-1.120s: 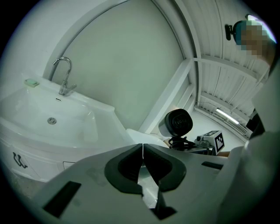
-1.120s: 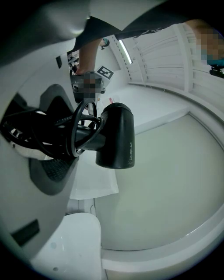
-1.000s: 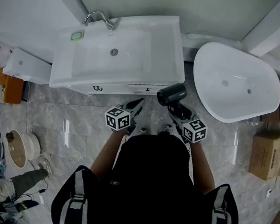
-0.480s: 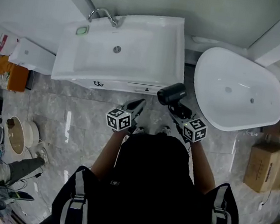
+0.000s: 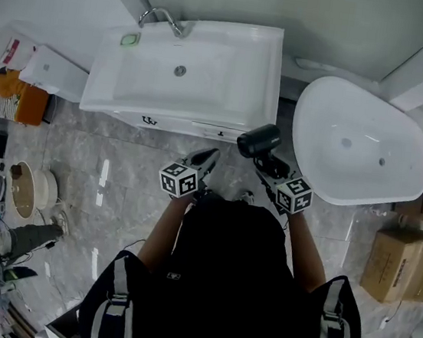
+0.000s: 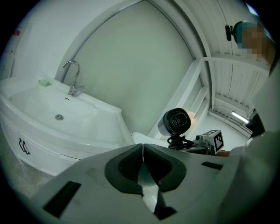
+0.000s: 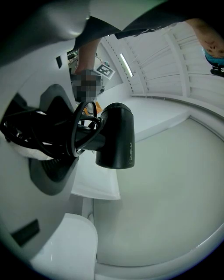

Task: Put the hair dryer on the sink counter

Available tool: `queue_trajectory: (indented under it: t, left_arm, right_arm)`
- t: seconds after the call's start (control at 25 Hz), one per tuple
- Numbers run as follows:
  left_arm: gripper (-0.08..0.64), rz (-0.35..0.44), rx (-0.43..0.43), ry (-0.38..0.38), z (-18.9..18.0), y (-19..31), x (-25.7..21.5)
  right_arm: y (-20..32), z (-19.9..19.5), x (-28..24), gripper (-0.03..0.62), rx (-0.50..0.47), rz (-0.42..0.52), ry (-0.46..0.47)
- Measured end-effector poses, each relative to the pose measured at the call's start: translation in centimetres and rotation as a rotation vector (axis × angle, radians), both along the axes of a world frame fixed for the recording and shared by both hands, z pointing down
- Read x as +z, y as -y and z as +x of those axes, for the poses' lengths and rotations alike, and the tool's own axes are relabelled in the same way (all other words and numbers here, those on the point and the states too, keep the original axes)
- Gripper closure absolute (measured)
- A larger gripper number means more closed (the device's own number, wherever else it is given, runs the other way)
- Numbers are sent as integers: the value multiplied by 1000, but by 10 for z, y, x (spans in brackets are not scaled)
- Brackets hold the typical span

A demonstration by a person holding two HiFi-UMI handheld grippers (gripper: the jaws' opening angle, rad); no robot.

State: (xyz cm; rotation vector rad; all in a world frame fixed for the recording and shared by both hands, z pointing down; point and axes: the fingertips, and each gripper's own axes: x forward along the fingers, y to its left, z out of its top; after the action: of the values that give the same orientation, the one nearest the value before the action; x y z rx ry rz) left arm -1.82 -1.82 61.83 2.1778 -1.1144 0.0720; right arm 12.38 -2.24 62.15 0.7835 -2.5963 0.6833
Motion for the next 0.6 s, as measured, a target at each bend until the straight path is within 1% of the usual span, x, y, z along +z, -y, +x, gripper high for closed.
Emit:
queue_trajectory:
  t: [0.6]
  left_arm:
    - [543, 9, -26, -2, 17, 9, -1]
  right_arm:
    - [15, 15, -1, 295, -17, 4, 9]
